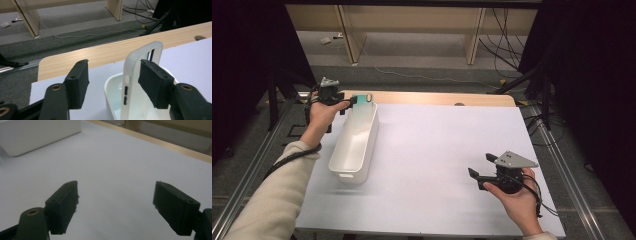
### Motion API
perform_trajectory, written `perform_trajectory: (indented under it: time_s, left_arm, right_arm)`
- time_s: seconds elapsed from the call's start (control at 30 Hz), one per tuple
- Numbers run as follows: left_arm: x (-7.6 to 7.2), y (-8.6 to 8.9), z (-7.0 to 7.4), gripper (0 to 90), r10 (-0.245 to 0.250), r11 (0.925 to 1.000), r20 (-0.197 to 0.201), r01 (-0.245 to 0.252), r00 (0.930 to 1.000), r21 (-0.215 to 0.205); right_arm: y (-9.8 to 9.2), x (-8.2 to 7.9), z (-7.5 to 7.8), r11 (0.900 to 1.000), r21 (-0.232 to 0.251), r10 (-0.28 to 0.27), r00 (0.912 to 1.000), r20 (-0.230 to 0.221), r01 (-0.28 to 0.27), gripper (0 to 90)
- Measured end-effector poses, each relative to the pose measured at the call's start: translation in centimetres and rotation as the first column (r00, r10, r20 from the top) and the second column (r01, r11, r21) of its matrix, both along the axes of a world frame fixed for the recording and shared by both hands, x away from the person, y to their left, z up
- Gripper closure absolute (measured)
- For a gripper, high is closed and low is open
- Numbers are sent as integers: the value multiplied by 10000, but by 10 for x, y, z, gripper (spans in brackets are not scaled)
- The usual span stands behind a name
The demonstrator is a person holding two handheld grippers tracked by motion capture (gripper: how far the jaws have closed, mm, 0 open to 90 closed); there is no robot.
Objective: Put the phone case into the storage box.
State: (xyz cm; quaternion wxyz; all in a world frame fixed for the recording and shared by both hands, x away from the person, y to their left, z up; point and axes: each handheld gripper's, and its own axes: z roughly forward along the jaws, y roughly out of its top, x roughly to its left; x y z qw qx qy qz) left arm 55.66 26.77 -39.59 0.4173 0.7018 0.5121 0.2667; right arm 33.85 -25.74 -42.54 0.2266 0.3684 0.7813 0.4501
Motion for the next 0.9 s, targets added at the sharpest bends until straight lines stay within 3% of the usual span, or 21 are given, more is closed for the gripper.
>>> perform_trajectory:
  time_s: [0.13,0.17,0.2,0.27,0.37,0.47,0.5,0.63,0.9]
  left_arm:
    - [0,-2,0,329,251,9993,-121,-247,9996,294]
    - [-1,1,1,319,165,9975,-284,-146,9995,690]
    - [0,-1,0,309,287,9982,-221,-275,9993,539]
    - [-1,1,0,297,239,9966,-357,-210,9991,796]
    - [-3,1,0,271,239,9966,-408,-206,9989,801]
    - [-5,1,-1,237,167,9963,-438,-129,9989,850]
    - [-6,2,-1,236,168,9960,-425,-130,9990,887]
    - [-11,1,0,263,372,9984,-143,-366,9992,420]
    - [-30,1,7,410,163,9996,297,-169,9994,212]
  right_arm:
    - [0,0,0,10000,-7,0,10000,4,0,215]
    - [0,0,0,10000,-3,1,10000,9,-1,215]
    - [0,0,0,10000,-24,2,10000,55,-2,215]
    - [-1,0,1,9999,-108,-20,10000,-47,19,215]
    - [0,1,0,10000,-41,-7,9999,121,7,215]
    - [0,0,0,10000,3,3,10000,7,-3,215]
    - [-1,0,1,9999,-149,-29,10000,37,30,215]
    - [0,0,1,10000,-91,-15,10000,-64,15,215]
    - [0,0,0,10000,6,-18,10000,39,18,215]
